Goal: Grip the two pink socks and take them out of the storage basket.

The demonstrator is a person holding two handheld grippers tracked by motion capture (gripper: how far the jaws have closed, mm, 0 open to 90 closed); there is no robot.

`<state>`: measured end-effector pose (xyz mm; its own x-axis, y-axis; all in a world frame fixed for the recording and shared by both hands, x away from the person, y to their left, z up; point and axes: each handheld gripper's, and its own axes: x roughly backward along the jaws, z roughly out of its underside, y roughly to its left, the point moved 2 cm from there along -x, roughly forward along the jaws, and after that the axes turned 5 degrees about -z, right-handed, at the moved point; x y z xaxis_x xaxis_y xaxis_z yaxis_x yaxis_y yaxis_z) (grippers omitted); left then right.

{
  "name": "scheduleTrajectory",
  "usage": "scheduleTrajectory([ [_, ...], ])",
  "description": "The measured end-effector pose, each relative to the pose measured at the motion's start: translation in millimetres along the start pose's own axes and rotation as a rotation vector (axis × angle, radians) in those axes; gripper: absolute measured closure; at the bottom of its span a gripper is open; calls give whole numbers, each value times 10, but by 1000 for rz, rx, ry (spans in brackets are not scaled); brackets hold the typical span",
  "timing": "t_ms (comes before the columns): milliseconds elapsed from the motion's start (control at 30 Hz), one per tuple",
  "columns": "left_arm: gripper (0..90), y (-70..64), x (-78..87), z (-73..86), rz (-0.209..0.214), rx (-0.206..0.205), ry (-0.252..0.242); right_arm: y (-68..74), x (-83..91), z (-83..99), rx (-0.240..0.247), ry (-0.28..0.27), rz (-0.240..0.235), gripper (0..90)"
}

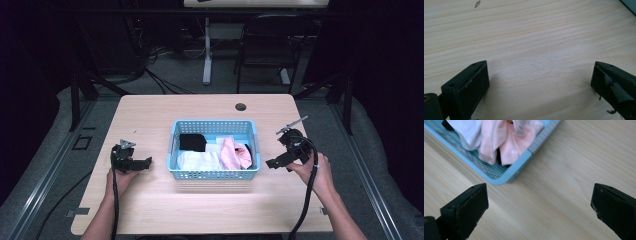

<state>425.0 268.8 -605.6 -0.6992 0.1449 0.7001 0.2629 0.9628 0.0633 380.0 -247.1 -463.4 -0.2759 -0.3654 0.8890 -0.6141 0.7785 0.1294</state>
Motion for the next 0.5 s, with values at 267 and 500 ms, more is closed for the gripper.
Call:
scheduleTrajectory([
  [267, 16, 0, 0, 0, 0, 0, 0, 205, -24, -349, 53, 8, -33, 21],
  [500, 16, 1, 0, 0, 0, 0, 0, 393, -193, -645, 86, 27, -87, 24],
])
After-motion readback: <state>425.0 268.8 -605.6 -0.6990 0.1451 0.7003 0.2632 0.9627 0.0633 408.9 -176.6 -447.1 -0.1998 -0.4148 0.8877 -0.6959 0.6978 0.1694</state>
